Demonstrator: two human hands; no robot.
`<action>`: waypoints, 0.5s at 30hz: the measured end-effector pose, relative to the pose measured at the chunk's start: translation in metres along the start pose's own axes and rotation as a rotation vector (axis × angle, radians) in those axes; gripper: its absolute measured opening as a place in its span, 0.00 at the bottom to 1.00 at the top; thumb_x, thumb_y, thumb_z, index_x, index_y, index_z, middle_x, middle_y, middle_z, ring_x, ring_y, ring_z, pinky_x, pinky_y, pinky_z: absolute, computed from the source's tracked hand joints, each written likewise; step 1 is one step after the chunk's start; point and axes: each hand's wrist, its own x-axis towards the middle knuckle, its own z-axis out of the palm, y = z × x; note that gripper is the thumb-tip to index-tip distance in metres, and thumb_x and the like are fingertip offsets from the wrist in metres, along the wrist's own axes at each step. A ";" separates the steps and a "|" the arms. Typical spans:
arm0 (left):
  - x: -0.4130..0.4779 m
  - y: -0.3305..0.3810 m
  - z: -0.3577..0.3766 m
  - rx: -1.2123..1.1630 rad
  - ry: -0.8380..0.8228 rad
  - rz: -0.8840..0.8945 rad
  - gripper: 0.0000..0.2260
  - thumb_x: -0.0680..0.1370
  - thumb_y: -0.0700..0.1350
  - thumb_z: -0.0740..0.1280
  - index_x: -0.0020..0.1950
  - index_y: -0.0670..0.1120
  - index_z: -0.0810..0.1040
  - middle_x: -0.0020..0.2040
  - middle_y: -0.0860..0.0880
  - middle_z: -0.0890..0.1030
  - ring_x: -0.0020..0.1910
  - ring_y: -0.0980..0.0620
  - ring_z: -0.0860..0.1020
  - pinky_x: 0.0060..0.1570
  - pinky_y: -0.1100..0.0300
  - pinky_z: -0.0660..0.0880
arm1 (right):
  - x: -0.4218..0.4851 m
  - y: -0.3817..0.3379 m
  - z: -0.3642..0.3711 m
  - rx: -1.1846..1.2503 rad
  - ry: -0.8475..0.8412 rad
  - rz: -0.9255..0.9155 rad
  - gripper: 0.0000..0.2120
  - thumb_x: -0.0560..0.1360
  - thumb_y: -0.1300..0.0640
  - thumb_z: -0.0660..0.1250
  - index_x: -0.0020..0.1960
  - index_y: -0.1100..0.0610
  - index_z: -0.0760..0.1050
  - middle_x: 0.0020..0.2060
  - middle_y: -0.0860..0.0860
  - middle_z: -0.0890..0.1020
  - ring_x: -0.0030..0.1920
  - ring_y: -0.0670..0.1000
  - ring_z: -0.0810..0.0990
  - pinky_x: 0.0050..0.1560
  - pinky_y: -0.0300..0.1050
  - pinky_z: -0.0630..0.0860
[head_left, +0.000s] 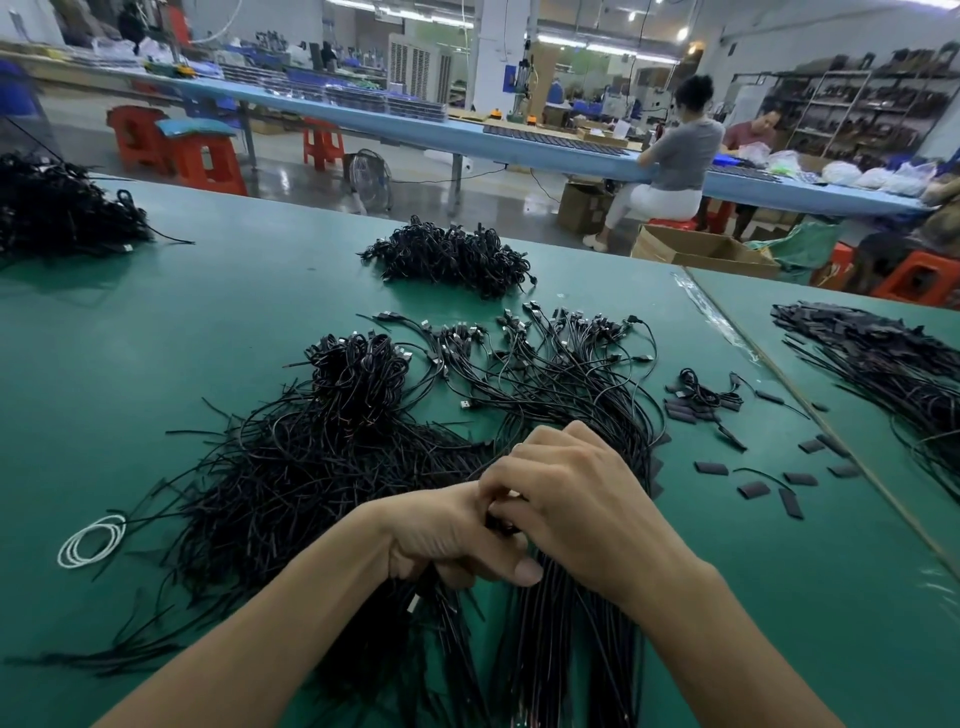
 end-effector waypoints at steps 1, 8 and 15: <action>0.000 0.000 0.000 0.013 -0.009 -0.015 0.11 0.63 0.44 0.76 0.31 0.52 0.74 0.31 0.51 0.67 0.26 0.59 0.63 0.23 0.65 0.54 | 0.000 -0.001 0.000 -0.005 0.008 0.000 0.03 0.72 0.54 0.73 0.45 0.48 0.80 0.38 0.42 0.82 0.44 0.48 0.77 0.48 0.45 0.70; 0.001 0.001 0.003 -0.011 -0.030 -0.067 0.10 0.66 0.42 0.75 0.31 0.53 0.78 0.30 0.54 0.69 0.26 0.59 0.63 0.21 0.67 0.56 | 0.000 0.002 0.002 0.008 -0.106 -0.017 0.02 0.77 0.52 0.67 0.48 0.47 0.75 0.41 0.43 0.82 0.45 0.47 0.74 0.53 0.44 0.67; 0.006 -0.007 -0.002 -0.447 0.035 -0.045 0.05 0.74 0.38 0.67 0.40 0.47 0.77 0.33 0.53 0.70 0.26 0.60 0.64 0.21 0.70 0.61 | -0.009 0.014 0.010 0.106 -0.065 0.112 0.09 0.78 0.57 0.65 0.46 0.45 0.67 0.39 0.40 0.76 0.44 0.45 0.71 0.55 0.44 0.65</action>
